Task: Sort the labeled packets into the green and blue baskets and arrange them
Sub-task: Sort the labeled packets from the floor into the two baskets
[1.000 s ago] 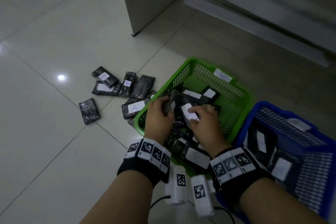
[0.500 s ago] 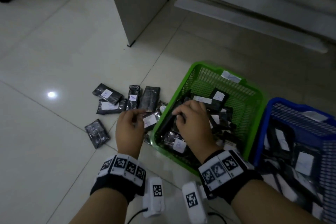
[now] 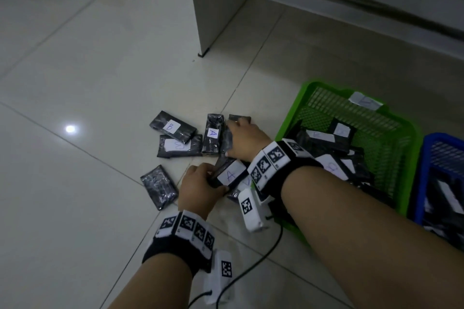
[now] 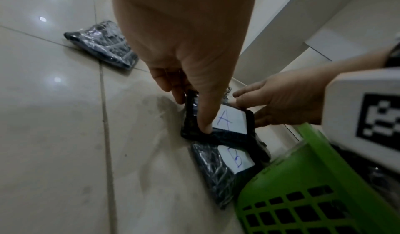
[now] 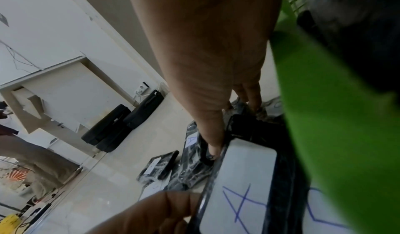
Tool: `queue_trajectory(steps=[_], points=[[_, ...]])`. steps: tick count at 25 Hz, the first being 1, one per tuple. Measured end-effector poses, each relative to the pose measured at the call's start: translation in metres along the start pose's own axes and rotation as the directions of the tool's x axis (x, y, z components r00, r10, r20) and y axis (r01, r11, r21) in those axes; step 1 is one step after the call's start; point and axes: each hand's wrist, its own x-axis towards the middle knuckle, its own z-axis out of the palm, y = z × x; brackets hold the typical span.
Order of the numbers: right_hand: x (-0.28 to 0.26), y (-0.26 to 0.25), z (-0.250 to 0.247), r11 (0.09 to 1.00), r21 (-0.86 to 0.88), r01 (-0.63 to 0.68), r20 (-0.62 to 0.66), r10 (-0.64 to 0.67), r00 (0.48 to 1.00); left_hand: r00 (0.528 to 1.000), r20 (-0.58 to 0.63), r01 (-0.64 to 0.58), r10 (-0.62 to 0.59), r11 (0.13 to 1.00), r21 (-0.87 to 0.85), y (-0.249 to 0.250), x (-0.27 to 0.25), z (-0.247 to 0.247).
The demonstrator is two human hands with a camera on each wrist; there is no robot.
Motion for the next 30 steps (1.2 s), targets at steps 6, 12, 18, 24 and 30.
queue_trajectory(steps=[6, 12, 18, 24, 30], points=[[-0.010, -0.007, -0.002, 0.997, -0.079, -0.025, -0.073, 0.019, 0.997, 0.993, 0.060, 0.113, -0.098, 0.920, -0.376, -0.014, -0.015, -0.015], [-0.032, -0.010, -0.008, 0.994, -0.070, 0.084, -0.374, -0.104, 0.922, 0.961, 0.071, 0.202, -0.267, 0.501, -0.842, -0.001, -0.024, -0.027], [-0.074, 0.040, -0.027, 0.599, 0.755, 0.265, -0.489, 0.246, 0.837, 0.984, 0.026, 0.089, -0.177, 0.359, -0.929, 0.058, -0.026, -0.030], [-0.114, 0.088, -0.037, 0.238, 0.913, 0.332, -0.404, 0.401, 0.823, 0.992, -0.025, 0.021, -0.126, 0.352, -0.936, 0.113, -0.035, -0.008], [-0.139, 0.149, -0.036, 0.098, 0.923, 0.372, -0.347, 0.634, 0.692, 0.999, -0.016, -0.001, -0.028, 0.466, -0.885, 0.157, -0.046, 0.022]])
